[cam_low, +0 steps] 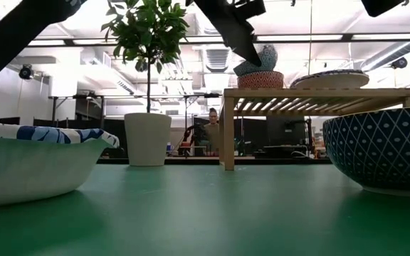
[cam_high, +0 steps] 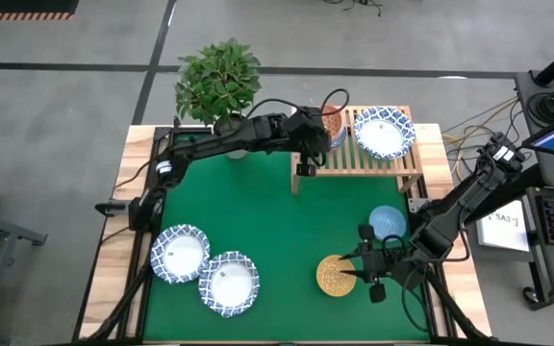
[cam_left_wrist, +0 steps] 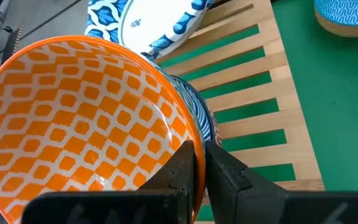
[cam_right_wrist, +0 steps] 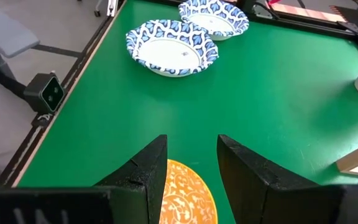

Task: Place and stack bowls onto a shelf
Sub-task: Stack the orange patterned bowl on top of the blue patterned bowl on the shelf, then stack the yellow patterned bowl on top of the yellow patterned bowl on the shelf

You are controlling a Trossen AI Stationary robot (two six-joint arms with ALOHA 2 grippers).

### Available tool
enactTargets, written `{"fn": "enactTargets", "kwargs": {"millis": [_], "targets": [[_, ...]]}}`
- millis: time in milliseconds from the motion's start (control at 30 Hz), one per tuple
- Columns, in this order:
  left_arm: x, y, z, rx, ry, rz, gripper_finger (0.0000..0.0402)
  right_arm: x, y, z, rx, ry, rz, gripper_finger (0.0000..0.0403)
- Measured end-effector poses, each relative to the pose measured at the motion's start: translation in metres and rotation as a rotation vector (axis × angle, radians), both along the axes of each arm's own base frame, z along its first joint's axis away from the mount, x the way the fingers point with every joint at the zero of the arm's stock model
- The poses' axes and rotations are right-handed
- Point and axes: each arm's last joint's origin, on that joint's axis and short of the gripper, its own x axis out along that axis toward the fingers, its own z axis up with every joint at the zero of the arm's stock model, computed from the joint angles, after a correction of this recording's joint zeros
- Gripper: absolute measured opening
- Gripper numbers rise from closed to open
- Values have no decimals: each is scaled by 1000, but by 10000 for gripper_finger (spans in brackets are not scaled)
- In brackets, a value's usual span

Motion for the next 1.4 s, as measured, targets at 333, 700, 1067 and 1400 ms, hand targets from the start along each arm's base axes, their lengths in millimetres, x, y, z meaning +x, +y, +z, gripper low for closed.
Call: {"fn": "enactTargets", "kwargs": {"millis": [333, 700, 1067, 1400], "targets": [[0, 0, 0, 2, -1, 2, 44, 0, -1, -1, -8, -2, -10, 130], [0, 0, 1, 8, -7, 0, 104, 0, -1, -1, -8, -3, -11, 130], [-21, -5, 33, -43, -30, 55, 140, 1, -4, 1, -13, -67, -149, 130], [-72, -28, 68, -327, 17, 46, 110, 3, -3, 0, 83, -137, -210, 130]]}}
